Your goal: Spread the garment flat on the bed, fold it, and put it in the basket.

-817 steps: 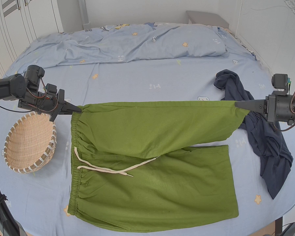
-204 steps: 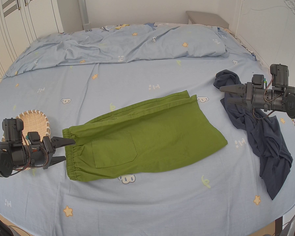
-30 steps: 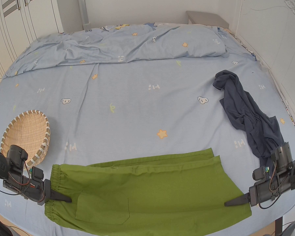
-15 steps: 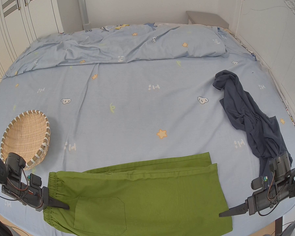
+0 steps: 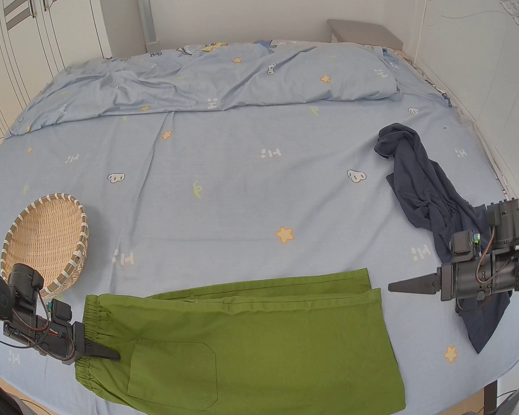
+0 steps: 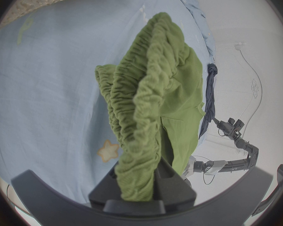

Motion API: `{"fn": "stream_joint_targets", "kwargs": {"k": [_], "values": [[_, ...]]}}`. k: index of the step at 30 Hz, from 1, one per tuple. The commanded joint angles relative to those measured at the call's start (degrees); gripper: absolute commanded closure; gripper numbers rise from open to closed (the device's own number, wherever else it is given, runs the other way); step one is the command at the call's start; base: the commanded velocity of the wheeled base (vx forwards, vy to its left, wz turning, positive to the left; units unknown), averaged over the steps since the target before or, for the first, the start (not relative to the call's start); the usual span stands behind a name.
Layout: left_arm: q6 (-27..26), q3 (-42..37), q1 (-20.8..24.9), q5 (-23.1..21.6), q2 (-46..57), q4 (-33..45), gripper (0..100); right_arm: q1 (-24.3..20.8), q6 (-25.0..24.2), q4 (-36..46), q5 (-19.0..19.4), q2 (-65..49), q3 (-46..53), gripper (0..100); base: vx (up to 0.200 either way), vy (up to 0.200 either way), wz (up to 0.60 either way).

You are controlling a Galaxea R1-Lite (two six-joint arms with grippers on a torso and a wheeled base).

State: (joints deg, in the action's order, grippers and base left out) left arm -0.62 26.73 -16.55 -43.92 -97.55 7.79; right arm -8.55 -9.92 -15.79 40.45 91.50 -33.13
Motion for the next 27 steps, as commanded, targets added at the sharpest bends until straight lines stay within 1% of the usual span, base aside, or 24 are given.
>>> {"fn": "stream_joint_targets", "kwargs": {"k": [1,3,8,12,27], "values": [[0.1,-0.2,-0.1,0.0,-1.1,-1.7,100,-0.2,0.1,-0.3,-0.2,9.5,-6.5,0,0.000,0.000,0.00],[0.1,-0.1,-0.1,0.0,-1.2,-1.7,100,-0.3,0.2,-0.8,-0.3,10.8,-6.1,0,0.000,0.000,0.00],[0.0,0.4,-0.2,0.0,-2.8,-2.0,100,-2.2,0.3,-7.9,-1.0,15.2,-2.4,0,0.000,0.000,0.00],[0.0,0.2,-0.2,0.0,-3.5,-3.1,100,-3.7,0.2,-12.2,-1.0,15.3,0.0,0,0.000,0.000,0.00],[0.0,-0.2,0.0,0.0,-3.3,-3.1,100,-3.9,0.0,-13.0,-1.2,15.7,-0.4,0,0.000,0.000,0.00]]}}
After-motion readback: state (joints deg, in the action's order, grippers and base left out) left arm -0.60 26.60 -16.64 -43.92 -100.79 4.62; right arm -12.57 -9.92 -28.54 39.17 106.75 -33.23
